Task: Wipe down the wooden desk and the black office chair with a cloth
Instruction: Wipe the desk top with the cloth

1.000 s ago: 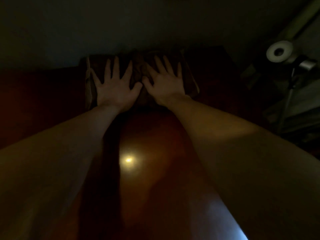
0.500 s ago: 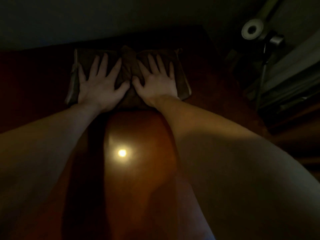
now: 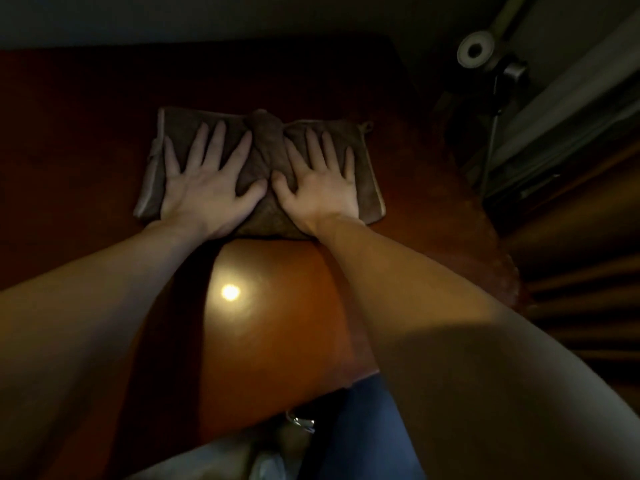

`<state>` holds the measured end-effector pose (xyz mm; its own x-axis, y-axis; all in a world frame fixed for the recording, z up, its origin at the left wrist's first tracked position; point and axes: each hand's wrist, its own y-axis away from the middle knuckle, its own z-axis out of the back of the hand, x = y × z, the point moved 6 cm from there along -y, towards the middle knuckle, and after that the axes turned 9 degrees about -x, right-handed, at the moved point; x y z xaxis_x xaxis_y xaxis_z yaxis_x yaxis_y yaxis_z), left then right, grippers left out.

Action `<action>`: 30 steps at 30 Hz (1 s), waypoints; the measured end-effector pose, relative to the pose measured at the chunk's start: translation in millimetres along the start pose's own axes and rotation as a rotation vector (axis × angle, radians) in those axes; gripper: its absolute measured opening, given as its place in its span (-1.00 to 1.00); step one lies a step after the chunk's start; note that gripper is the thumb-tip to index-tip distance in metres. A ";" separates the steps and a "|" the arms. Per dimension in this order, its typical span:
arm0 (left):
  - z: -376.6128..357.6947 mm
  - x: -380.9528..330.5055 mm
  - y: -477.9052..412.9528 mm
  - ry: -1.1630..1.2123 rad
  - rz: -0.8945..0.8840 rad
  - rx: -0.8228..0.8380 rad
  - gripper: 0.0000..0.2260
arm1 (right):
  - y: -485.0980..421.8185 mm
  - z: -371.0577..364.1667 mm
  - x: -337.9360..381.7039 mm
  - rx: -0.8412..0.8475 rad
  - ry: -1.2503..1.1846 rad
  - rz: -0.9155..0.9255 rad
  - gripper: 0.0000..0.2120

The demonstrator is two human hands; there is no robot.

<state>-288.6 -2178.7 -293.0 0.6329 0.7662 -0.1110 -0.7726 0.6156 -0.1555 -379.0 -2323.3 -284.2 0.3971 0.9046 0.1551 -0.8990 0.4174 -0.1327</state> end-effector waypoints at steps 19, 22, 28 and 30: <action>9.5 -64.1 147.9 0.009 -0.085 -0.014 -0.25 | 169.5 16.3 -29.4 -0.024 -0.016 -0.052 -0.35; 11.2 -73.3 169.3 0.011 -0.090 -0.014 -0.26 | 194.4 20.5 -31.7 -0.017 -0.012 -0.068 -0.36; 14.2 -88.3 200.1 0.029 -0.101 0.018 -0.26 | 237.1 29.6 -40.7 -0.005 -0.042 -0.088 -0.36; 14.8 -93.1 211.9 0.041 -0.096 0.035 -0.25 | 246.1 30.6 -50.5 0.018 -0.046 -0.068 -0.35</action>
<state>-512.1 -2116.9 -301.1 0.7049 0.6959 -0.1373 -0.7093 0.6922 -0.1333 -626.0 -2268.8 -294.7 0.4487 0.8691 0.2083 -0.8735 0.4757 -0.1032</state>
